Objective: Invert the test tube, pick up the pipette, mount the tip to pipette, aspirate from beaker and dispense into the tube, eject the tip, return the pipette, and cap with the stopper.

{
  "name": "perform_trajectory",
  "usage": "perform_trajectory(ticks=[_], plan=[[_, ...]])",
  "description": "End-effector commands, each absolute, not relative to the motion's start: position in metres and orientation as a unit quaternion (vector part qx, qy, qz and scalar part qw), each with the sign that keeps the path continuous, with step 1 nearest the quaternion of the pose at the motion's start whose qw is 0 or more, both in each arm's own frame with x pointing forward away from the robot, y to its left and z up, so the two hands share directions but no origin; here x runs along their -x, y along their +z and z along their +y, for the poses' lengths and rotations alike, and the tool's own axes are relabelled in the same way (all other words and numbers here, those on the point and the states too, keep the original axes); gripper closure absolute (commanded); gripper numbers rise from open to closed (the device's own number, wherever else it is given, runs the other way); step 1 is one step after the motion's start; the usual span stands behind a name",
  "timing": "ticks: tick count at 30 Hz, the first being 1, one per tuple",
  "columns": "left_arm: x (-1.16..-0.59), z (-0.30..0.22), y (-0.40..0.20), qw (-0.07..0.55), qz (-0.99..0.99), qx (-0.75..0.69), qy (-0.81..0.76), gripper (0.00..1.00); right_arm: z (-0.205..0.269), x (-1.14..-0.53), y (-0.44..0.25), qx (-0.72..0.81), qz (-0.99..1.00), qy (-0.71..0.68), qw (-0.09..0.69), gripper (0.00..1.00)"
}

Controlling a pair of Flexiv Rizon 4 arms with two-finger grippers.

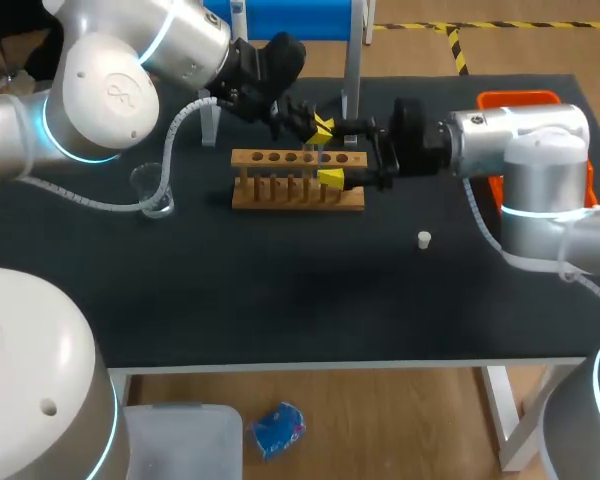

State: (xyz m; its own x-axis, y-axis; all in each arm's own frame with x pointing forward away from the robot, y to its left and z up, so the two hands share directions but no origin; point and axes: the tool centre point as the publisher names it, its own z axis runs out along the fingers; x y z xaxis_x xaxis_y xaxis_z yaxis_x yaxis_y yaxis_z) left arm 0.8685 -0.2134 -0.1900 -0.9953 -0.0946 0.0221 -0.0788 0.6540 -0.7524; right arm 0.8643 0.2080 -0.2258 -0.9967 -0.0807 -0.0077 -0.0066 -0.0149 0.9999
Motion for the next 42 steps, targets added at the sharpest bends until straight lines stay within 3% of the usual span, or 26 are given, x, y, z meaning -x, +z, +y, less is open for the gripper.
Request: perform_trajectory(ticks=[1, 4, 6, 8, 11, 15, 17, 21, 24, 27, 35, 36, 37, 42], plan=[[-0.868, -0.212, -0.19, 0.009, 0.909, 0.047, -0.414, 1.0, 0.214, -0.866, -0.228, -0.03, -0.696, -0.717, 0.029, 0.0], [-0.868, -0.212, -0.19, 0.009, 0.909, 0.047, -0.414, 1.0, 0.216, -0.867, -0.227, -0.03, -0.693, -0.719, 0.031, 0.01], [-0.868, -0.212, -0.19, 0.009, 0.909, 0.047, -0.414, 1.0, 0.216, -0.867, -0.228, -0.031, -0.692, -0.72, 0.033, 0.42], [-0.868, -0.212, -0.19, 0.009, 0.909, 0.047, -0.414, 1.0, 0.217, -0.867, -0.228, -0.031, -0.692, -0.721, 0.033, 0.62], [-0.868, -0.212, -0.19, 0.009, 0.909, 0.047, -0.414, 1.0, 0.216, -0.867, -0.227, -0.03, -0.691, -0.722, 0.032, 0.71], [-0.868, -0.212, -0.19, 0.009, 0.909, 0.047, -0.414, 1.0, 0.215, -0.867, -0.226, -0.029, -0.69, -0.723, 0.031, 0.96], [-0.868, -0.212, -0.19, 0.009, 0.909, 0.047, -0.414, 1.0, 0.214, -0.867, -0.226, -0.029, -0.689, -0.724, 0.03, 0.98], [-0.868, -0.212, -0.19, 0.009, 0.909, 0.047, -0.414, 1.0, 0.213, -0.867, -0.225, -0.029, -0.688, -0.724, 0.029, 0.87], [-0.868, -0.212, -0.19, 0.009, 0.909, 0.047, -0.414, 1.0, 0.212, -0.866, -0.225, -0.029, -0.689, -0.724, 0.029, 0.89], [-0.868, -0.212, -0.19, 0.009, 0.909, 0.047, -0.414, 1.0, 0.211, -0.866, -0.225, -0.029, -0.688, -0.725, 0.03, 1.0], [-0.868, -0.212, -0.19, 0.009, 0.909, 0.047, -0.414, 1.0, 0.21, -0.865, -0.224, -0.027, -0.688, -0.725, 0.029, 1.0], [-0.868, -0.212, -0.19, 0.009, 0.909, 0.047, -0.414, 0.66, 0.21, -0.865, -0.224, -0.027, -0.688, -0.724, 0.03, 1.0], [-0.868, -0.212, -0.19, 0.009, 0.909, 0.047, -0.414, 0.0, 0.209, -0.865, -0.224, -0.028, -0.689, -0.723, 0.031, 1.0], [-0.868, -0.212, -0.19, 0.009, 0.909, 0.047, -0.414, 0.0, 0.204, -0.863, -0.226, -0.031, -0.7, -0.712, 0.038, 1.0]])
